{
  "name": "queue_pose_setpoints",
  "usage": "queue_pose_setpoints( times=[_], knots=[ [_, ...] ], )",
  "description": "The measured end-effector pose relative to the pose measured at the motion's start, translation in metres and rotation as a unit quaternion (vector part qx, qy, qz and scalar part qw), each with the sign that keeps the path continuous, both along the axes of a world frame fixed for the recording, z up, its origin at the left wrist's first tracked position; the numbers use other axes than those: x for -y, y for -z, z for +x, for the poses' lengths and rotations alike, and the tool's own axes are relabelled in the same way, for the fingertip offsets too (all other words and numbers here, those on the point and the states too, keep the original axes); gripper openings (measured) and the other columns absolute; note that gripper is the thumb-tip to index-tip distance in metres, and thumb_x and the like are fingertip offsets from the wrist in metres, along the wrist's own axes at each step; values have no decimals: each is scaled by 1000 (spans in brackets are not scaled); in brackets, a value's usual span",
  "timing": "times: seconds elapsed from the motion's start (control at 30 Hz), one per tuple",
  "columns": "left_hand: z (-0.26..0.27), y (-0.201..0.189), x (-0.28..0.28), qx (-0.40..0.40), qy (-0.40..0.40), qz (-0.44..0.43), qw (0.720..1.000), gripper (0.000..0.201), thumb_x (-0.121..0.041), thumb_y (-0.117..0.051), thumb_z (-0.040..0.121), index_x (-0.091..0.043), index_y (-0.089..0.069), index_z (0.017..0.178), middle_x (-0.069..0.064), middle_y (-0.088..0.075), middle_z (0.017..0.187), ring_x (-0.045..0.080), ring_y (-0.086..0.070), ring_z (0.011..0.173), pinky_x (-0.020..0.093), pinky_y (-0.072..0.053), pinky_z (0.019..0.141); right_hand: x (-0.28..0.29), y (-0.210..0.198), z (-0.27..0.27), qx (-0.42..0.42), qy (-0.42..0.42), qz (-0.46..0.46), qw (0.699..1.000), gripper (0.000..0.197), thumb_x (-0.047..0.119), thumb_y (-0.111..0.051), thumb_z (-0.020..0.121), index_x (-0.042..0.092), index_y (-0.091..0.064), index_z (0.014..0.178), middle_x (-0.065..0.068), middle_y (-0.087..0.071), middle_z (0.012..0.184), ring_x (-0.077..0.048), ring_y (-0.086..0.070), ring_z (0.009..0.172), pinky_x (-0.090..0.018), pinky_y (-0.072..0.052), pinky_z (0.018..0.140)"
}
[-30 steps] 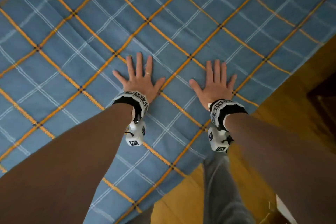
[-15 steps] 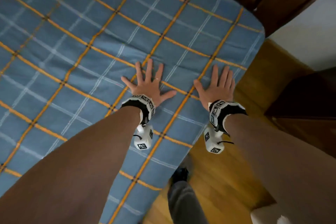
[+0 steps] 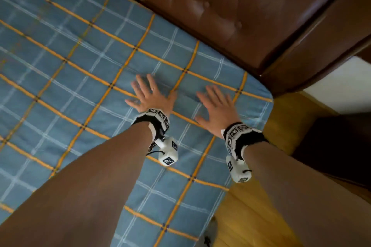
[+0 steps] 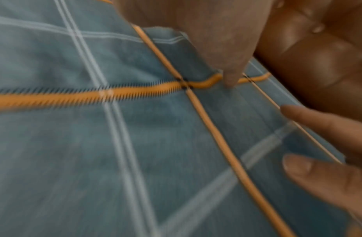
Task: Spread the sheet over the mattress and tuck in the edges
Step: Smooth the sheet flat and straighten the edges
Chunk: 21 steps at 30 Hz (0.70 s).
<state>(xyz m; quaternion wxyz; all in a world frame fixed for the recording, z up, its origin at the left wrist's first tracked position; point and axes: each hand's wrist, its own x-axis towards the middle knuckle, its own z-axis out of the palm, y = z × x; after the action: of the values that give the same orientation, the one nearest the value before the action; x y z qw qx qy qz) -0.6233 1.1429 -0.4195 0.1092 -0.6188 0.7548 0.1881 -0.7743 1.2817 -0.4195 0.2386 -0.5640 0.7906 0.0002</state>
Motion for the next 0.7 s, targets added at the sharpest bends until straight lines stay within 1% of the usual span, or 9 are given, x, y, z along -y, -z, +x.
queue_pose_setpoints(
  times=[0.07,0.13,0.2,0.27,0.37,0.43,0.53,0.6,0.7],
  knots=[
    [-13,12,22,22,46,54,997,103,-86,-27,77,-28,15,152,2,23,160,26,20,147,70,1,111,24,15,-14,-3,33,52,998,80,68,-37,89,36,-2,154,7,9,163,-18,12,150,-60,0,117],
    [-33,25,33,20,110,55,992,113,-94,-19,69,-27,23,150,3,30,157,28,25,145,69,7,110,33,26,-40,-33,99,84,991,90,79,-26,85,35,13,153,11,21,160,-15,19,148,-61,7,115],
    [-57,30,42,13,158,40,987,119,-99,-14,61,-29,25,149,5,33,156,33,29,143,68,11,110,35,30,-65,-57,126,107,985,98,88,-13,78,32,21,151,11,27,158,-13,23,147,-58,10,116],
    [-84,29,53,12,219,47,975,123,-101,-13,56,-30,25,149,3,32,156,34,30,142,68,16,107,36,29,-79,-63,133,115,982,96,87,-11,79,31,18,152,8,23,160,-15,19,148,-54,5,119],
    [-123,20,61,-22,309,90,947,116,-93,-28,67,-28,13,153,-2,24,159,29,22,146,66,10,111,34,16,-85,-77,191,94,974,89,72,-31,88,24,2,156,-2,-1,164,-24,0,151,-48,-7,121],
    [-135,1,60,-92,311,124,938,97,-78,-37,82,-26,-1,155,-4,14,162,24,14,148,61,1,116,31,-5,-85,-62,216,92,970,85,56,-46,90,16,-8,155,-6,-12,162,-25,-8,150,-46,-12,121],
    [-125,-44,55,-146,269,107,946,74,-60,-40,94,-23,-17,154,-5,3,163,21,3,150,51,-4,120,25,-55,-82,5,201,86,976,82,40,-55,91,13,-11,155,-8,-13,162,-24,-9,150,-41,-12,121],
    [-106,-84,52,-136,238,111,955,67,-55,-39,96,-22,-23,153,-2,-2,163,21,-1,150,48,-5,120,23,-96,-74,38,194,92,976,82,38,-56,91,14,-11,155,-8,-13,162,-24,-9,150,-40,-12,122],
    [-65,-150,45,-79,197,150,966,62,-55,-36,97,-23,-32,150,1,-7,163,22,-4,150,46,-5,120,31,-171,-54,72,185,109,974,79,39,-55,92,15,-14,155,-10,-20,160,-25,-8,150,-39,-15,121]
  ],
)
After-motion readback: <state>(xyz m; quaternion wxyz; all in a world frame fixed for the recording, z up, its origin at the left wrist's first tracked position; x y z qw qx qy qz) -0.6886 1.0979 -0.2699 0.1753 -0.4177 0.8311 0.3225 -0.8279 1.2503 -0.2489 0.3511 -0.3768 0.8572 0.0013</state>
